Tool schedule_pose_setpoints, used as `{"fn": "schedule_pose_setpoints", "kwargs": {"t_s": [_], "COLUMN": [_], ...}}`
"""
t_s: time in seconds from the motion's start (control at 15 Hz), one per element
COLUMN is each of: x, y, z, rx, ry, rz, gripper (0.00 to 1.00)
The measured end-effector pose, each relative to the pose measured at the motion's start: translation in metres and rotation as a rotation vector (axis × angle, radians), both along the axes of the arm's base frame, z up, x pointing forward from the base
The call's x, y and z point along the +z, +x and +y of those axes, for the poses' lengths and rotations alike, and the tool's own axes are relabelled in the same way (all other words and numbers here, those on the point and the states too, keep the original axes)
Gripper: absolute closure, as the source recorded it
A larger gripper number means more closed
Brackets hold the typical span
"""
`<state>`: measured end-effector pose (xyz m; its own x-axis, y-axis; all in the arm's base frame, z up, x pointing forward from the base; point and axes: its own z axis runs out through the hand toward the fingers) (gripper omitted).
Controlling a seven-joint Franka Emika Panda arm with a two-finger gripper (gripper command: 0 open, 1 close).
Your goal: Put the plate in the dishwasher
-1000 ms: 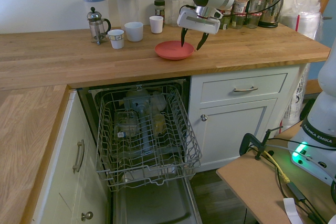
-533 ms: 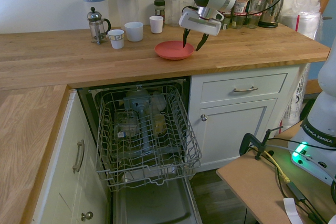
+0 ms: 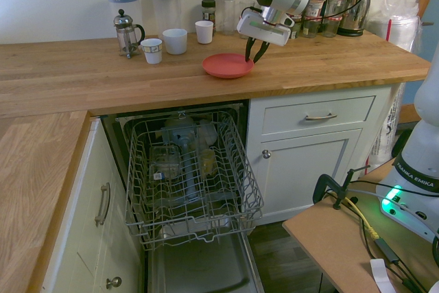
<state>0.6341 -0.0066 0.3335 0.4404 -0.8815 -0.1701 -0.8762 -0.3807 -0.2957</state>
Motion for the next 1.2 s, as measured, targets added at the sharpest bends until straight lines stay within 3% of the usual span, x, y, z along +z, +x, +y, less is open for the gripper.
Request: {"fn": "schedule_pose_setpoints", "kwargs": {"t_s": [0.4,0.67,0.93,1.2], "x": [0.01,0.041,0.117,0.18], "y": [0.007,0.013,-0.002,-0.039], "z": [-0.005,-0.009,0.014,0.108], "rx": [0.029,0.076,0.186,0.33], "ry": [0.008,-0.018,-0.208,-0.47], "rz": [-0.007,-0.044,-0.116,-0.168], "gripper": [1.0,1.0,1.0,1.0]}}
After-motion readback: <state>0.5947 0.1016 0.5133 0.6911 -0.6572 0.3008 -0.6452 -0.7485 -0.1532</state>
